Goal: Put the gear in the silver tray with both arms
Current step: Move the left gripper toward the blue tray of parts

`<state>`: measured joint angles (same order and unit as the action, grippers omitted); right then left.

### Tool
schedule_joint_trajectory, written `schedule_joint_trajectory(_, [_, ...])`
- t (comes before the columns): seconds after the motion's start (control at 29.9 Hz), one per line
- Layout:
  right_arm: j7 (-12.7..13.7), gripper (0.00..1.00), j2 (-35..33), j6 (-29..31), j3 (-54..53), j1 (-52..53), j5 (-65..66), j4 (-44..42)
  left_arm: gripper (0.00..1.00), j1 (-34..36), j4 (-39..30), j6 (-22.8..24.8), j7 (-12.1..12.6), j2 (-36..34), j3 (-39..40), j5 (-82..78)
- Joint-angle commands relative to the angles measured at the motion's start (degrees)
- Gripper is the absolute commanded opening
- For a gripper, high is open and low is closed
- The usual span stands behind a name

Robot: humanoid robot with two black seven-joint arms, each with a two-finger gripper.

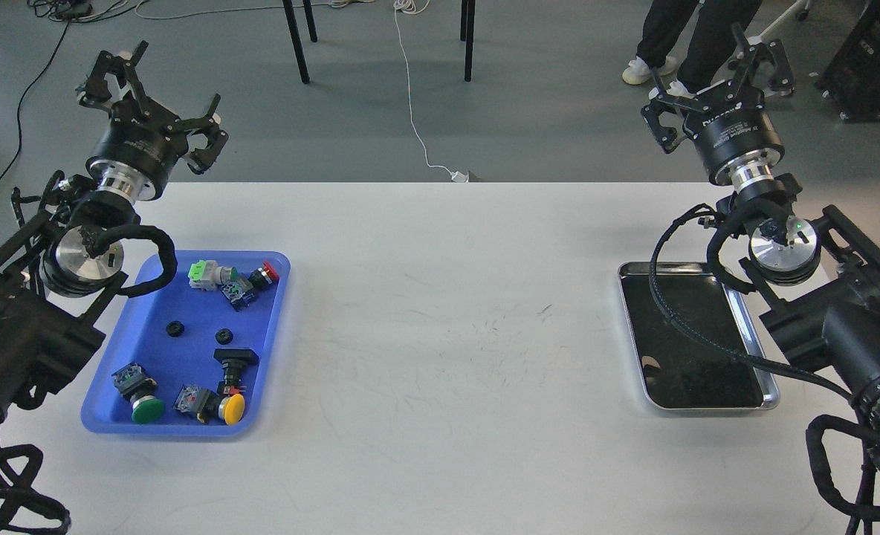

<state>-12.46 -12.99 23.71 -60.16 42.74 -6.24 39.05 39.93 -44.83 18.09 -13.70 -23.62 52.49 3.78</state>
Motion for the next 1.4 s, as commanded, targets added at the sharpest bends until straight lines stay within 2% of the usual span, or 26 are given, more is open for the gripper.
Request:
schedule_joint_trajectory(0.0, [-0.81,0.99,0.16,-0.15,-0.39,-0.46,0.0,-0.02,0.98,-0.12,0.01,-0.51,-0.1,0.06,-0.02,0.0])
schedule_joint_trajectory(0.17, [-0.81,0.99,0.16,-0.15,-1.54,-0.29,0.0,-0.11,0.98,-0.12,0.27,-3.15,0.43,0.33,-0.02,0.26])
schedule_joint_trajectory(0.3, [-0.81,0.99,0.07,-0.15,-1.63,-0.2,0.0,-0.11,0.98,-0.12,0.18,-2.98,0.52,-0.9,0.24,0.18])
schedule_joint_trajectory(0.37, [-0.81,0.99,0.07,-0.15,-1.63,-0.11,0.0,-0.02,0.98,-0.21,-0.26,-1.32,0.69,-3.87,-0.11,0.0])
schedule_joint_trajectory(0.57, [-0.81,0.99,0.07,-0.15,-1.8,0.15,0.0,0.07,0.98,-0.21,-0.17,8.26,0.96,-13.72,-2.13,-1.23])
schedule_joint_trajectory(0.7, [-0.9,0.99,0.07,0.02,-1.98,-0.37,-0.18,0.59,0.98,-0.21,-0.87,9.91,0.43,-19.87,-6.69,-1.76])
schedule_joint_trajectory(0.84, [-0.9,0.99,-0.1,0.29,-3.64,-1.78,-0.18,2.44,0.98,-0.47,-5.52,9.91,-0.01,-29.27,-11.44,-6.22])
schedule_joint_trajectory(1.04, [-0.9,0.99,-0.72,2.84,-4.35,-3.36,-0.09,2.18,0.98,-0.65,-13.07,9.91,-0.27,-38.59,-11.98,-22.11])
schedule_joint_trajectory(1.17, [-0.9,0.99,-1.25,2.84,-4.44,-3.63,-0.18,2.18,0.98,-3.63,-19.31,9.91,-2.9,-41.59,-11.89,-33.29])
schedule_joint_trajectory(1.37, [-0.9,0.99,-1.6,2.84,-4.44,-3.72,-0.18,2.35,0.98,-4.95,-27.14,9.91,-4.22,-44.76,-12.33,-50.05])
